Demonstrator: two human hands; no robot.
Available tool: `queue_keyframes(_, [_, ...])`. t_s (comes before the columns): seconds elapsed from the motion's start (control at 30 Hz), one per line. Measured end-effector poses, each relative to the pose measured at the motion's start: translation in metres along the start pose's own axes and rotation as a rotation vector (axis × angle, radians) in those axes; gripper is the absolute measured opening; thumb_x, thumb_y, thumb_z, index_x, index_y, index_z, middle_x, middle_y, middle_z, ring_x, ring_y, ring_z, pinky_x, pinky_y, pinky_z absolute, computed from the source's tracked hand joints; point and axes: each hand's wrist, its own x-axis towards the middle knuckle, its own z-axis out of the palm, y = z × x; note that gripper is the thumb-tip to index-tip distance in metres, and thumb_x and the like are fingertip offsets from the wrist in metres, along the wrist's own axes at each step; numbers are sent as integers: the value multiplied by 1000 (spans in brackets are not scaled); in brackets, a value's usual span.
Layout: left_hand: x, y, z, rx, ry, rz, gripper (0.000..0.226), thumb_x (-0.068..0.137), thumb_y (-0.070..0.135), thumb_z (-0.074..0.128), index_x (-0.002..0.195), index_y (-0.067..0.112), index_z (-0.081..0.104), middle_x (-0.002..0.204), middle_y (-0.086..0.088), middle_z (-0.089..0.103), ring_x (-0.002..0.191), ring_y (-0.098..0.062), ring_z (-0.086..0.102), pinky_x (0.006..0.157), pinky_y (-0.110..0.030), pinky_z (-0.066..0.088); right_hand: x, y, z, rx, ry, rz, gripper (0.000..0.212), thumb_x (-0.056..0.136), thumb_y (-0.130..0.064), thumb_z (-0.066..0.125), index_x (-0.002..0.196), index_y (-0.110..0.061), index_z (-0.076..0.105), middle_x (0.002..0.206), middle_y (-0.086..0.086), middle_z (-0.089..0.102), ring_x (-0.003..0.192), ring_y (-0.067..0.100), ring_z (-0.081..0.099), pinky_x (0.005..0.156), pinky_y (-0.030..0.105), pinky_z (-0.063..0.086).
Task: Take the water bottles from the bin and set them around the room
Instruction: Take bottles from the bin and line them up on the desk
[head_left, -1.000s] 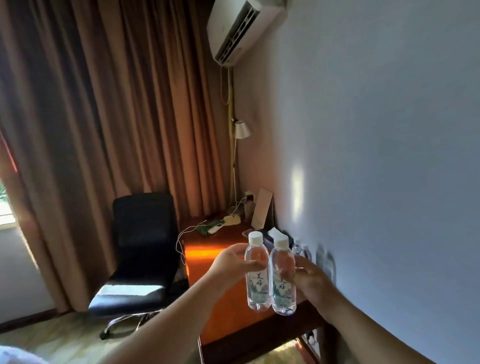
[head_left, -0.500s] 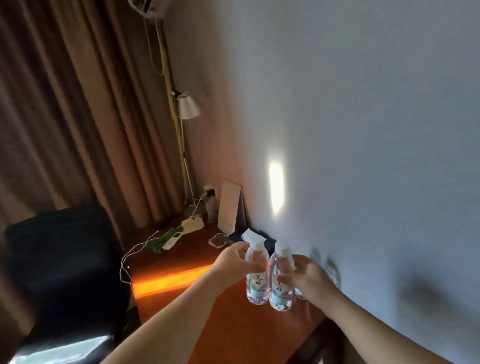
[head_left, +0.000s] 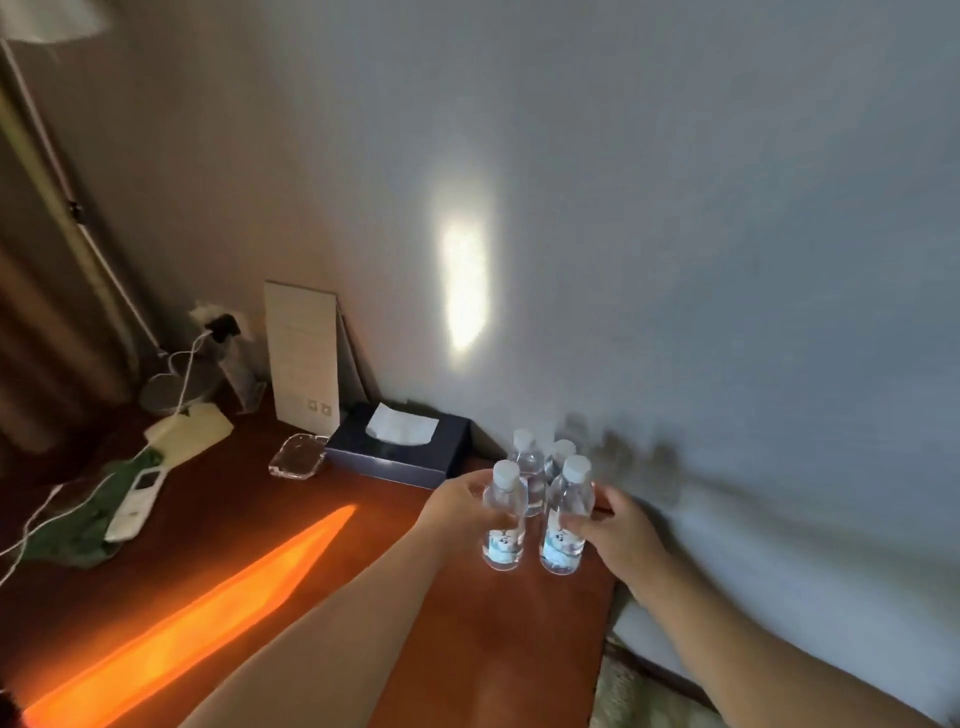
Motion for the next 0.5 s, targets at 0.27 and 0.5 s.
queue_keyframes(0.27, [61,-30,-1,20,-130,46,69,72,21,86,133,34,57,100,21,63,85,4,60,59,-8,44,6,9,43,14,111,94,57,76,-18,85,123,-30,56,112,-12,70,101,5,67,78,23,52])
queue_keyframes(0.5, [82,-40,6,10,-164,72,65,67,27,88,122,40,55,108,20,61,85,8,58,62,-10,43,17,34,56,75,227,126,58,72,-3,86,111,-34,57,111,-8,71,105,7,68,85,27,54])
